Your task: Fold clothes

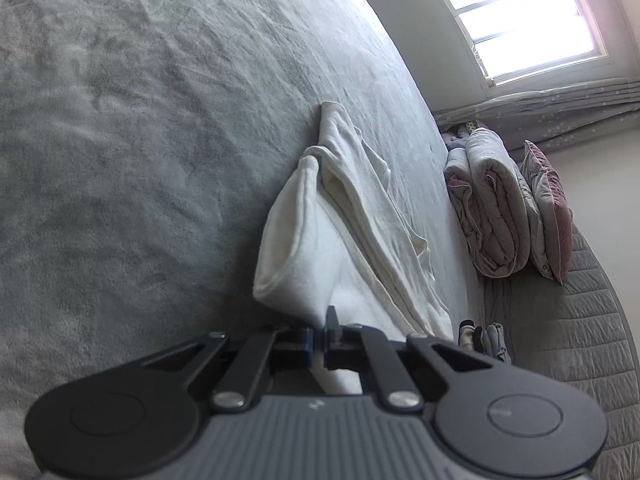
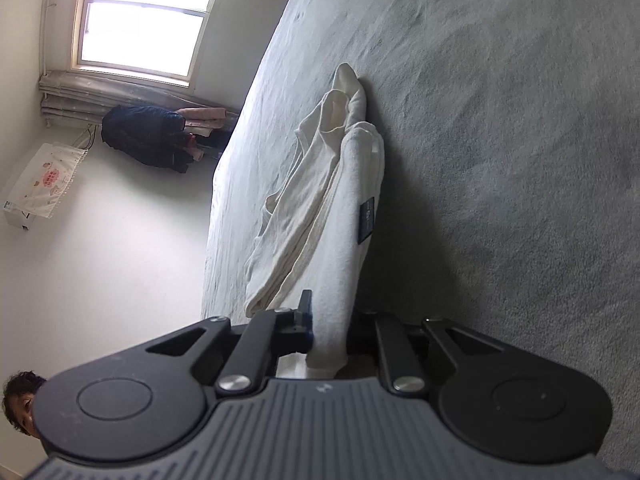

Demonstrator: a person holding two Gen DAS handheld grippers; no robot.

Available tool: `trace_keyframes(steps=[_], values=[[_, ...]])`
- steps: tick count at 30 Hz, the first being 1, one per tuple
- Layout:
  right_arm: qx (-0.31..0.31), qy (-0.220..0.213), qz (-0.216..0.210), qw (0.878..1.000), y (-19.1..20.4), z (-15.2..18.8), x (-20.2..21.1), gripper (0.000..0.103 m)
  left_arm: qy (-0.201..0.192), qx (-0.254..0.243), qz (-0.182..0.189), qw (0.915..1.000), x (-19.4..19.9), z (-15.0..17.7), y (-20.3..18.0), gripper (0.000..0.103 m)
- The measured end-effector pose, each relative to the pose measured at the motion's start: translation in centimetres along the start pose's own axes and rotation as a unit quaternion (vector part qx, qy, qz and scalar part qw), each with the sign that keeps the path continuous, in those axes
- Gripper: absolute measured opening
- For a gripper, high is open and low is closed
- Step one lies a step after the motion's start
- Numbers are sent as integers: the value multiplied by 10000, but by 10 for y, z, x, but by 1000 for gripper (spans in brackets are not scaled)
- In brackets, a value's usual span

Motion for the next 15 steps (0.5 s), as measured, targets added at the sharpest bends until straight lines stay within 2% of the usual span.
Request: trace_keyframes(steps=[15], values=[[294,343,228,9987,-3,29,38,13,183,-491,-35,9986,49,27,11,4]])
Point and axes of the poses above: each gripper's, at about its wrist camera, not at the fingertips, and x roughly against the way its jaws point, y to its left, z to its underside, the point moved 7 cm from there along -x, roughly the way its jaws point, and after that the axes turned 7 degrees about -y, right-handed, at the moved point
